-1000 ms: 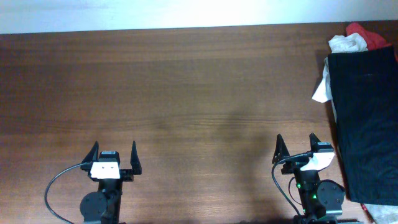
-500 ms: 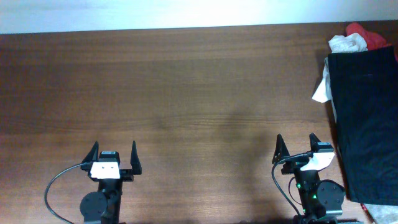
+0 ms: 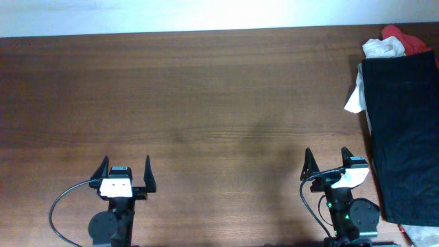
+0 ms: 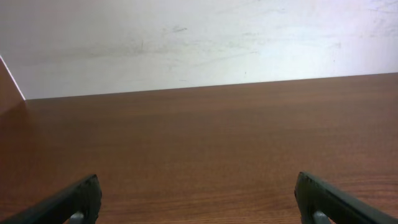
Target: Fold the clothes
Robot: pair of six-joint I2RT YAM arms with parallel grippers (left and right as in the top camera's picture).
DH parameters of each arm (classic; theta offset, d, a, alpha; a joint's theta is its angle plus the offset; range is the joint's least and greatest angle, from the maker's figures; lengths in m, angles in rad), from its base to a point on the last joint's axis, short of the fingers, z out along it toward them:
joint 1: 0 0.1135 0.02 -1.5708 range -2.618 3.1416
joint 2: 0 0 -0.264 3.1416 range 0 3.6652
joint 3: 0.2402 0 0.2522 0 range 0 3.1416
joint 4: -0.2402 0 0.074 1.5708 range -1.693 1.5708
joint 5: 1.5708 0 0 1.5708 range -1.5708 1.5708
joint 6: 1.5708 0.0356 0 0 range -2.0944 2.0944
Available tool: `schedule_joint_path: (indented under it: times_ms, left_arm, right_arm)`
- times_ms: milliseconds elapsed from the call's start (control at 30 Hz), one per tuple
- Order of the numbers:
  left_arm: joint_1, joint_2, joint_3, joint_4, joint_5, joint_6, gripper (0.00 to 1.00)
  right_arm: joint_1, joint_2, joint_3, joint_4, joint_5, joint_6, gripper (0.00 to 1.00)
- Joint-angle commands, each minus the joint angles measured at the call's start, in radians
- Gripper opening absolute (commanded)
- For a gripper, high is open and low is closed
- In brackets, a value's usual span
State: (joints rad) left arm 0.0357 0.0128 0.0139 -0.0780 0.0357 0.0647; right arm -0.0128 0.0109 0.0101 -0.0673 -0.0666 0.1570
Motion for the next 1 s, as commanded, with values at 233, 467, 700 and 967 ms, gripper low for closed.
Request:
schedule_joint_path:
  times_ms: [233,467,700,967]
  left_arm:
    - [0.006,-0.006,-0.005,-0.003,-0.009,0.012,0.99]
    - [0.006,-0.006,-0.005,-0.003,-0.009,0.012,0.99]
    - [0.006,-0.006,-0.005,-0.002,-0.009,0.012,0.99]
    - [0.006,-0.006,-0.005,-0.003,-0.009,0.012,0.99]
  right_arm:
    - [0.006,-0.007,-0.005,0.019,-0.354,0.328,0.99]
    - [0.006,-0.007,-0.005,0.027,-0.475,0.429,0.99]
    - [0.006,-0.002,0.027,0.242,-0.428,0.385,0.99]
    - [0.006,0.380,0.389,0.229,-0.088,0.125,0.99]
